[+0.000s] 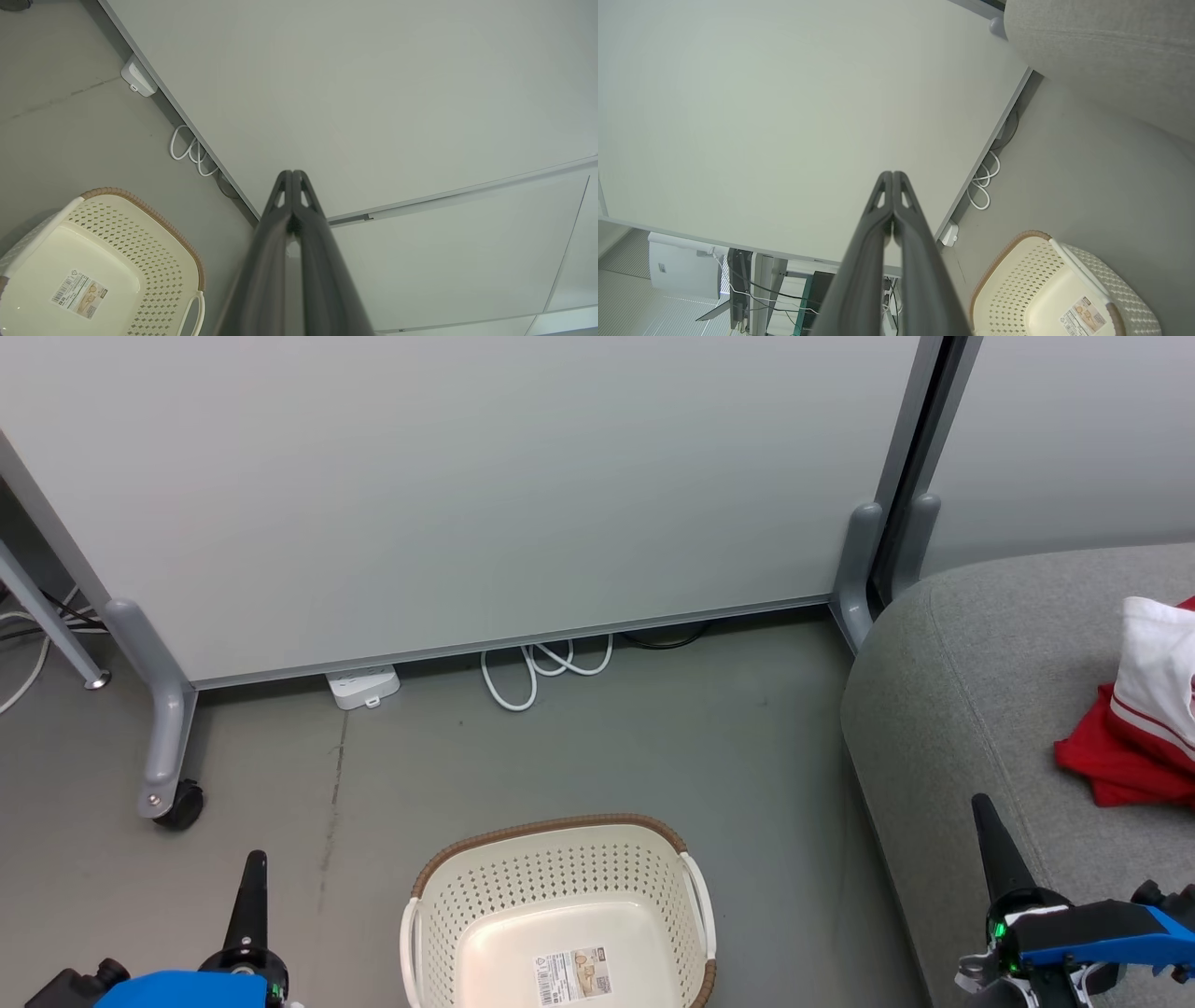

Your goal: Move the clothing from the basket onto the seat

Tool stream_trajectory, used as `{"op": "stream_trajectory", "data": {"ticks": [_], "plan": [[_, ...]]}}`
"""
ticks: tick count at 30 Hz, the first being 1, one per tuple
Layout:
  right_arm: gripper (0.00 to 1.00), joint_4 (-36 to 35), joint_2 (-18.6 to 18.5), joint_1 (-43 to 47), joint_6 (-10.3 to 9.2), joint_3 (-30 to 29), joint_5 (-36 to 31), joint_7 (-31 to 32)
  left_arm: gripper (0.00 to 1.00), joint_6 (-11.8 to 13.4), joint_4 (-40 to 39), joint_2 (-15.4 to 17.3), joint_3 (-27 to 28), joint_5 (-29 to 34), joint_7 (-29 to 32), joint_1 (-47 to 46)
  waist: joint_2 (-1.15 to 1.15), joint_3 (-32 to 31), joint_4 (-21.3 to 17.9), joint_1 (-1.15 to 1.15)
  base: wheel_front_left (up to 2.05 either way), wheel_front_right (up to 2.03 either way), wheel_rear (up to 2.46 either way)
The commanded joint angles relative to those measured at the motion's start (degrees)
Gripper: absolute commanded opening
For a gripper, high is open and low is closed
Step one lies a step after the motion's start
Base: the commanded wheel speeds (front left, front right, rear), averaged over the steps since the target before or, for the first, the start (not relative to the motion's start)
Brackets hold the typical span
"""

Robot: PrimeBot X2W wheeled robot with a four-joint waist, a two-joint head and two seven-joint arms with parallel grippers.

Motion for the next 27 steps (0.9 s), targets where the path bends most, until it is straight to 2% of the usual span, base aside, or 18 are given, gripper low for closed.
{"op": "stream_trajectory", "data": {"ticks": [1,27], "plan": [[0.00,-0.11,0.18,-1.52,0.01,-0.27,1.85,0.26,0.00,-0.34,-0.68,0.37,0.58,-1.57,0.42,-1.27,0.00,-0.01,0.01,0.00,0.00,0.00,0.00],[0.00,0.96,0.69,-2.48,0.01,-1.14,14.35,1.28,0.00,-0.65,-1.83,0.51,1.84,-12.78,3.49,-2.14,0.00,-0.15,0.18,0.00,0.00,0.00,0.00]]}}
